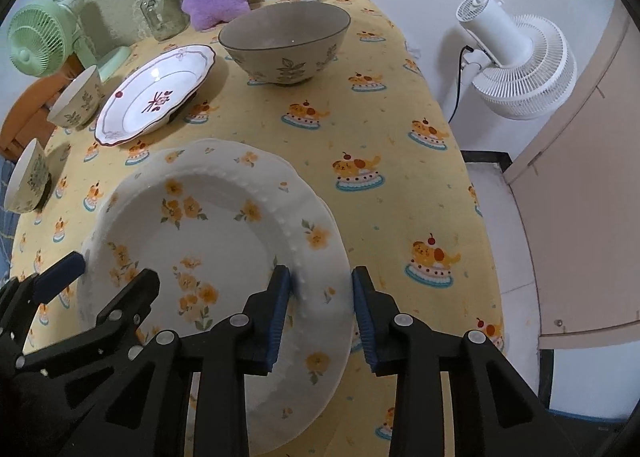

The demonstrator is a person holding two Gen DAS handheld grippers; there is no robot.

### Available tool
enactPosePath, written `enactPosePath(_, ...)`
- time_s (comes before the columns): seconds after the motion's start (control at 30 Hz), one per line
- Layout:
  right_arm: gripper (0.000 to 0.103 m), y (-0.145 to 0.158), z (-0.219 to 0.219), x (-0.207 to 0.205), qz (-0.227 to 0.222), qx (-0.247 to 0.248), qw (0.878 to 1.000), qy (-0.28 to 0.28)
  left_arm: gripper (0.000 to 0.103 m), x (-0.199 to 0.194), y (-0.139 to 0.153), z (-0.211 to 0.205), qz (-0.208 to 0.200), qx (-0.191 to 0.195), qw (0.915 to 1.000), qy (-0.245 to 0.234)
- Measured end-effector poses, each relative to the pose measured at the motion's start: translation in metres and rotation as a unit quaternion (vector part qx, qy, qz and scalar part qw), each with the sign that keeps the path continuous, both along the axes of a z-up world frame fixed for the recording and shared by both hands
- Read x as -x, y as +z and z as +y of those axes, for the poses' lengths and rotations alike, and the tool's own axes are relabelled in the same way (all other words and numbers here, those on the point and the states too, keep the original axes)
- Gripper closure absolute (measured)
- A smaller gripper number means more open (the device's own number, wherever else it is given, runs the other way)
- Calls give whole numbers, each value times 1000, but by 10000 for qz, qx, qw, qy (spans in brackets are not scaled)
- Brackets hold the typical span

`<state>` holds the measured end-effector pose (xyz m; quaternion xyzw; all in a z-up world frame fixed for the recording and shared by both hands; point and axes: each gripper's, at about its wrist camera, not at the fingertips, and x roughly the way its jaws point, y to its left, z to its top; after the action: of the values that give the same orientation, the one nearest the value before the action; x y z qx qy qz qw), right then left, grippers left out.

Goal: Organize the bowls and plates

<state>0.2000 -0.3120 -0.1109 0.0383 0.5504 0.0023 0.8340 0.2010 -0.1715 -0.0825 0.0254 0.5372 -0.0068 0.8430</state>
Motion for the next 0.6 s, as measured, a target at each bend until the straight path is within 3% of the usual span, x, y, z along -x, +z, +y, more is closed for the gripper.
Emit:
enactPosePath(0.17,51,3,4,2,21,-76,10000,-24,25,7,6,14,-35,175,9998,53)
enactPosePath(0.6,49,62,50,31,-616,178,9971,-412,24,24,52,76,-593,535,9962,-333)
